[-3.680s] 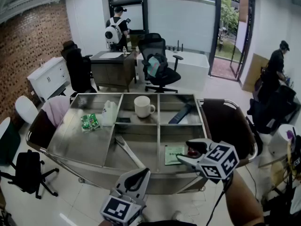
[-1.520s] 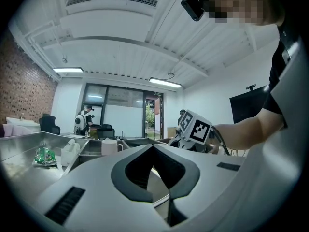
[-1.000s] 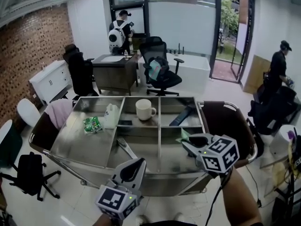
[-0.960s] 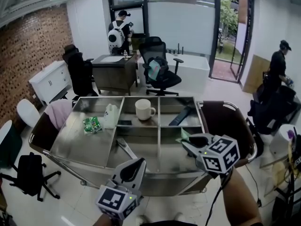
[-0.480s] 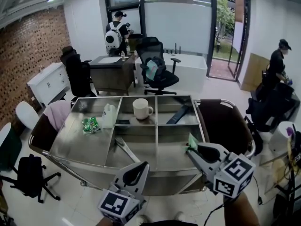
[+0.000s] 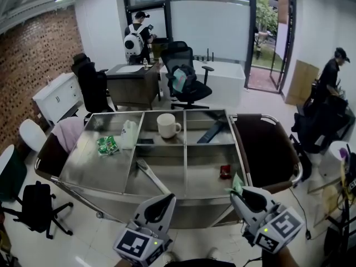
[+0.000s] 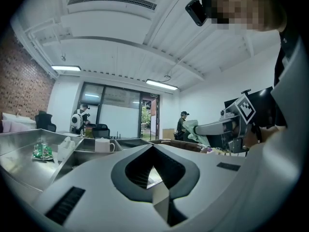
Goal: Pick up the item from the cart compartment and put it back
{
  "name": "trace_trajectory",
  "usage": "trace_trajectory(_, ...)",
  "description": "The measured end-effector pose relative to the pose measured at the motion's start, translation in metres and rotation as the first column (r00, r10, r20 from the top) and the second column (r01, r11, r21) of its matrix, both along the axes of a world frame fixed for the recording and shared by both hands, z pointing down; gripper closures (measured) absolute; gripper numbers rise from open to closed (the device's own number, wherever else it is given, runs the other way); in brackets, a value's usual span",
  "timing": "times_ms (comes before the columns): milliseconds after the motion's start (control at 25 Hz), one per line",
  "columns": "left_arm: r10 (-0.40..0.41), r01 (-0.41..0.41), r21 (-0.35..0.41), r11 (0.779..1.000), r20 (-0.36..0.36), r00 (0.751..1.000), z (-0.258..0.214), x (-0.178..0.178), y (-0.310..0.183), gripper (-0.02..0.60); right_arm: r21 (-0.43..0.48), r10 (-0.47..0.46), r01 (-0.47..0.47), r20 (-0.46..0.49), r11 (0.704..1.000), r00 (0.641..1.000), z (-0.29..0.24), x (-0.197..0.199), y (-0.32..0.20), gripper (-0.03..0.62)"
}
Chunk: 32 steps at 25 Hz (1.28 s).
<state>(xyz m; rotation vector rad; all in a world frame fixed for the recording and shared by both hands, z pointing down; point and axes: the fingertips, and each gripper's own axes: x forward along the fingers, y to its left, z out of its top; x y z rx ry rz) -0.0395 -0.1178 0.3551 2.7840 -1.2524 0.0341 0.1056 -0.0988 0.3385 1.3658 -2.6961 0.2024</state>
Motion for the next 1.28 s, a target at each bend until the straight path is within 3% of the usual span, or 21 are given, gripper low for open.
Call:
trace_trajectory(400,0.031,-0.031,-0.005,1.0,0.044,0.999,0.002,0.007,0.0075,0.581,-0.001,-0.007,0.007,0.014,1.0,1.0,0.001,-0.0063,-0.0034,0.508)
trace_trajectory(560,0.03,-0.03,-0.002,1.0,0.019,0.999,0.0005,0.0077,0.0083,0.581,-0.012,-0.014,0.014,0.019,1.0,1.0,0.0034,-0.0067,-0.0038,0.508)
trace_trajectory(1280,-0.007,0.007,0.028,1.0,0.026,1.0,-0.0035,0.0007,0.0055,0.581,-0.036,-0.022,0.023,0.025,0.999,0.999,0.0066,-0.0086,-0.0069,0.508)
